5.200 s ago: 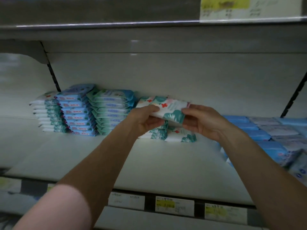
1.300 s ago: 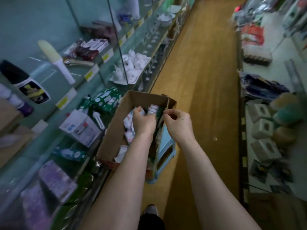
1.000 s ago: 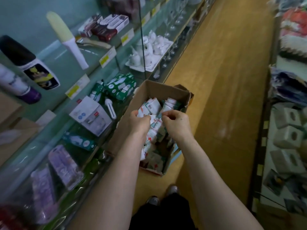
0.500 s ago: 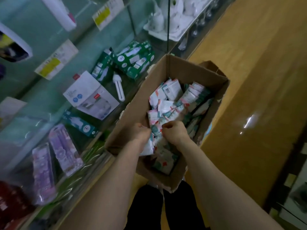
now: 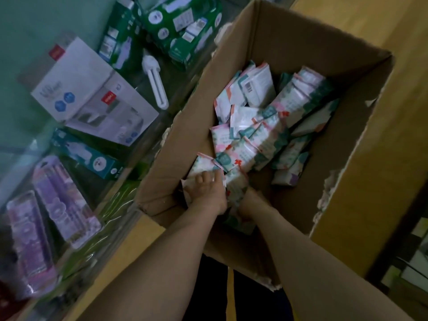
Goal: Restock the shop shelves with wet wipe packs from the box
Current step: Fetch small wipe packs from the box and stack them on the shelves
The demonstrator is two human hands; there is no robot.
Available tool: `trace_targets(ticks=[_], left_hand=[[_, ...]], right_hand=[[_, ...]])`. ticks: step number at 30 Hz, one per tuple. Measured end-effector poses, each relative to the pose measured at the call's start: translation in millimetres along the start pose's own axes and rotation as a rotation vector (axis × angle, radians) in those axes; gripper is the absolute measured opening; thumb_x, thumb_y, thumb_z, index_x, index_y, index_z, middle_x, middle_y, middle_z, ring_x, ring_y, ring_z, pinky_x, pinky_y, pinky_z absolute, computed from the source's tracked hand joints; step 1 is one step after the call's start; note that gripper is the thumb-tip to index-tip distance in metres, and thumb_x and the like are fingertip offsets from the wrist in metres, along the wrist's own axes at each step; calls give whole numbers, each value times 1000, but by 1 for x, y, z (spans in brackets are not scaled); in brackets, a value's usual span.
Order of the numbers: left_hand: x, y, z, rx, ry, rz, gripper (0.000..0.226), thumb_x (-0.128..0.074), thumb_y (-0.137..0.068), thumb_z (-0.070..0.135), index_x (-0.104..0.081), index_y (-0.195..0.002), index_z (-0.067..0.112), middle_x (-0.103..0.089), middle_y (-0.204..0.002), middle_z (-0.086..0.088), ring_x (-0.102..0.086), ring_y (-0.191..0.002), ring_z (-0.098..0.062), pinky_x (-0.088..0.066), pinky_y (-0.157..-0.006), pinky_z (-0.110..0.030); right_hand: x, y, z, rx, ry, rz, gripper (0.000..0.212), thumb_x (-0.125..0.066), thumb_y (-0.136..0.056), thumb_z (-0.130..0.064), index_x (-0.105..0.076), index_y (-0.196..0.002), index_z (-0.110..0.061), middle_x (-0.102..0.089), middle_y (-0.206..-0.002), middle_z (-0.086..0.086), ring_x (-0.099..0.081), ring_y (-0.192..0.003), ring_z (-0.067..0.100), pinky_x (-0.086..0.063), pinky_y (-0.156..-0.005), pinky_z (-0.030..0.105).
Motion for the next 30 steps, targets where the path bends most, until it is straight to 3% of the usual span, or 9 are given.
trace_targets(ticks=[3,10,18,21,23,26,28,30], left_hand=[[0,-4,7,0,-192,11,87,-61,-88,31,-2,-152,26,-17,-152,-17,-19,-140,-35,-29,-105,-60],[-4,-13,10,16,-311,87,75,-50,-96,29,-2,-153,26,-21,-149,-19,-27,-134,-42,-23,-104,-66],[-2,-15,4,-33,-177,189,85,-63,-88,35,-9,-152,23,-29,-143,-15,-34,-130,-35,-32,-102,-46],[3,-16,1,-10,10,209,87,-69,-83,44,-14,-149,27,-29,-144,-13,-34,-132,-34,-31,-102,-45],[13,-12,-3,36,206,251,82,-71,-80,47,-21,-144,31,-28,-145,-12,-35,-132,-34,-30,-103,-45],[29,-4,-9,115,496,276,81,-76,-75,41,-29,-140,31,-31,-142,-9,-40,-128,-35,-34,-106,-47],[38,2,-10,148,716,277,89,-81,-69,36,-30,-142,29,-33,-145,-8,-41,-129,-34,-37,-107,-47],[46,16,-7,146,949,265,99,-83,-69,33,-25,-149,26,-35,-149,-7,-40,-133,-31,-39,-108,-43]], right_hand=[[1,-5,0,-68,110,-12,77,-67,-86,-25,-23,-148,-14,-37,-146,13,-41,-133,30,-40,-104,39],[4,-15,5,-77,284,41,60,-59,-90,-19,-31,-143,-13,-41,-143,12,-42,-131,31,-41,-101,42],[5,-15,4,-51,500,84,39,-50,-94,-22,-48,-133,-16,-43,-140,12,-32,-131,33,-29,-105,43],[12,-6,0,-25,412,121,39,-52,-94,-24,-49,-132,-16,-44,-140,10,-31,-133,31,-28,-106,41],[20,5,-6,45,299,161,35,-53,-96,-24,-51,-128,-12,-50,-135,10,-42,-128,30,-37,-100,38],[33,25,-11,104,183,199,19,-53,-95,-17,-59,-111,-9,-60,-118,12,-58,-107,29,-46,-80,33],[40,38,-9,112,117,263,5,-55,-92,-15,-57,-95,-12,-61,-102,11,-58,-92,29,-47,-75,33],[44,54,-6,130,8,330,6,-55,-91,-16,-55,-91,-11,-58,-92,10,-55,-85,29,-42,-69,31]])
Point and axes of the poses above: each hand's wrist, its own y-axis away from the middle knuckle, its own x-axis out of the back of the hand, z = x × y, the point moved 2 cm from there along -y, towards the middle knuckle
